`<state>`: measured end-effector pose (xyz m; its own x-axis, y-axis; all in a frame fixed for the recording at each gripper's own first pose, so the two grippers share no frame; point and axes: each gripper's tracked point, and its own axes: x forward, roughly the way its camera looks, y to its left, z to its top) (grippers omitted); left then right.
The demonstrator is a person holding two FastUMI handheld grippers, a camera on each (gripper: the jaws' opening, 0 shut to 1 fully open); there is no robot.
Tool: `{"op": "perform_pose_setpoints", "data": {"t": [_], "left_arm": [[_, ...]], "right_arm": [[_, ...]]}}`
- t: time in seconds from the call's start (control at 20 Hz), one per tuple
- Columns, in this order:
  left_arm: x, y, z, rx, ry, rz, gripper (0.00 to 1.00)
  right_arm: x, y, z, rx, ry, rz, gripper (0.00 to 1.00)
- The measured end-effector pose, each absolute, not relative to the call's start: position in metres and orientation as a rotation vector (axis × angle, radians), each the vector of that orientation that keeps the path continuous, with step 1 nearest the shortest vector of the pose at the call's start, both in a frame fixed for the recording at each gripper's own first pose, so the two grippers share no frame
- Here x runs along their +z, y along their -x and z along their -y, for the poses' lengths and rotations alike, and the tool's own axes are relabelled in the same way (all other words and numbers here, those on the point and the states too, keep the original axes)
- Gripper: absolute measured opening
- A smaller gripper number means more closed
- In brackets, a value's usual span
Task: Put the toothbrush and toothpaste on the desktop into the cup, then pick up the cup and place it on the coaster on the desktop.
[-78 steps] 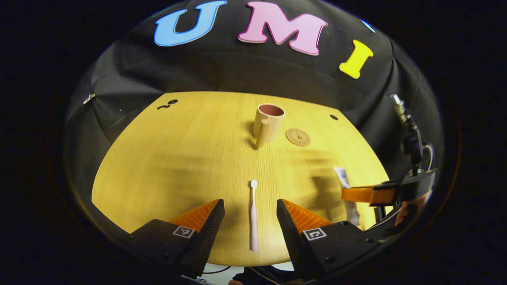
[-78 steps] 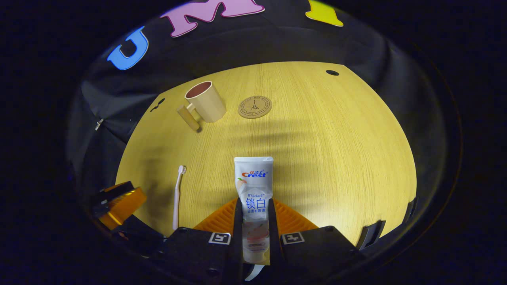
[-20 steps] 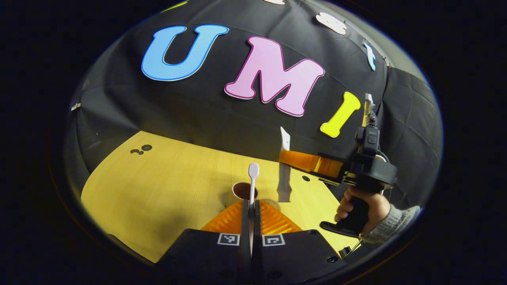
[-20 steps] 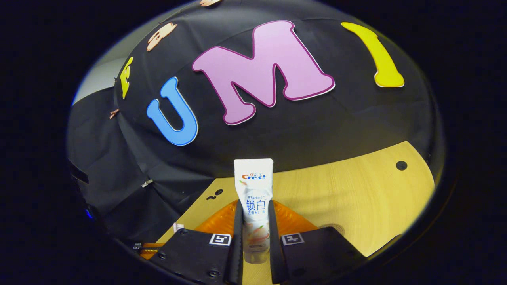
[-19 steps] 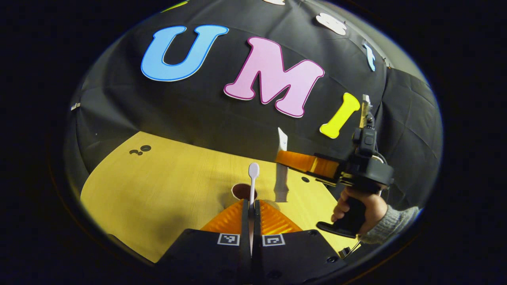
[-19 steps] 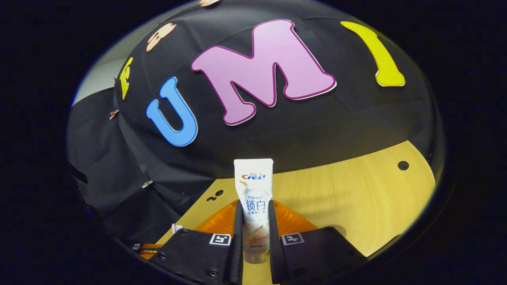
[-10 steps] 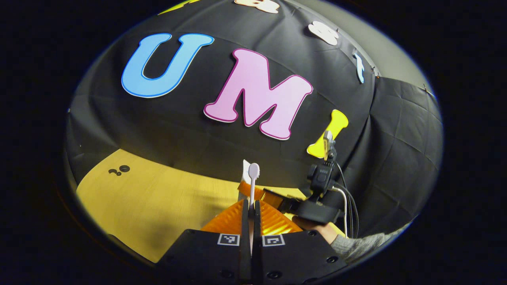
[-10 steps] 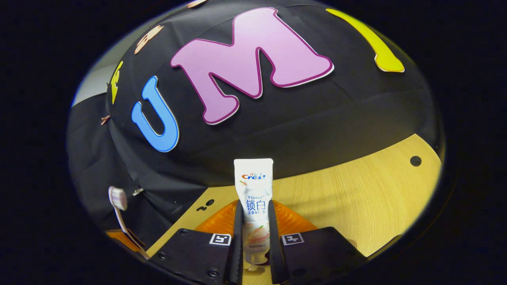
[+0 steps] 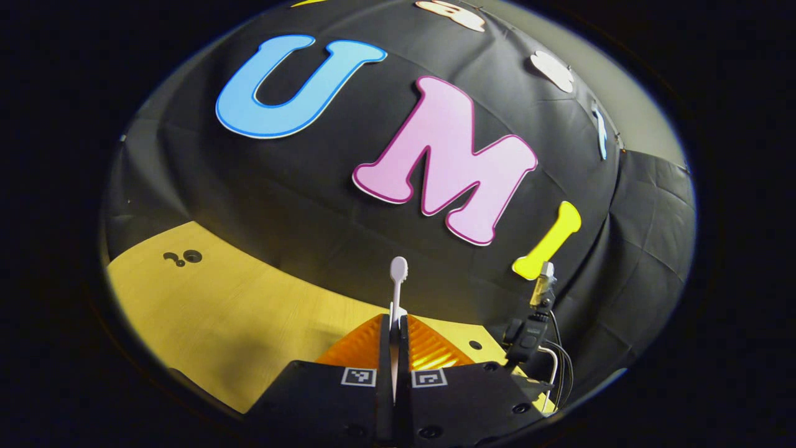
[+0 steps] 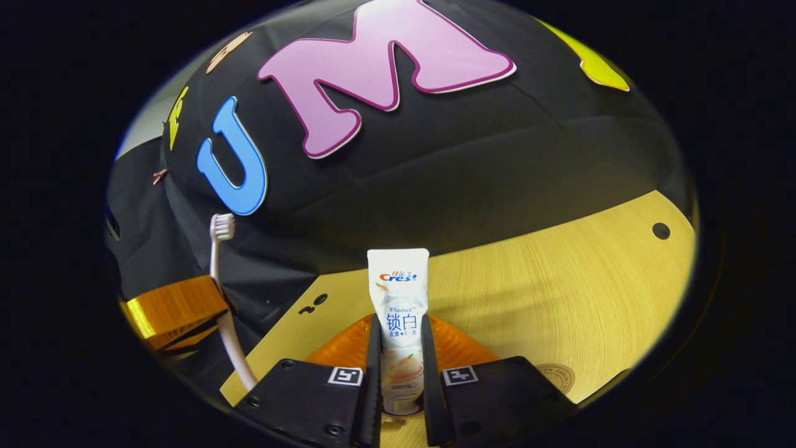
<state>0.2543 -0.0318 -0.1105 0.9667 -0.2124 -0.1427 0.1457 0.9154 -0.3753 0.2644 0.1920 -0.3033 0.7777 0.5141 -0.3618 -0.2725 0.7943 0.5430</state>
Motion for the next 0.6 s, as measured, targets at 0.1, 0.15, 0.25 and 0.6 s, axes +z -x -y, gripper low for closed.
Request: {"op": "perform_pose_setpoints", "data": {"t": [0.1,0.15,0.25,0.6], "left_arm": [[-0.115,-0.262,0.029,-0.18,0.395,-0.181,0.06],[-0.118,-0.266,0.027,-0.175,0.404,-0.18,0.06],[-0.122,-0.272,0.026,-0.17,0.418,-0.179,0.06],[-0.136,-0.294,0.031,-0.157,0.477,-0.167,0.06]], "right_arm": [[-0.309,-0.26,-0.195,0.448,-0.483,-0.544,0.33],[-0.312,-0.26,-0.194,0.447,-0.474,-0.554,0.33],[-0.313,-0.258,-0.193,0.449,-0.471,-0.557,0.35],[-0.311,-0.241,-0.189,0.464,-0.494,-0.599,0.41]]}}
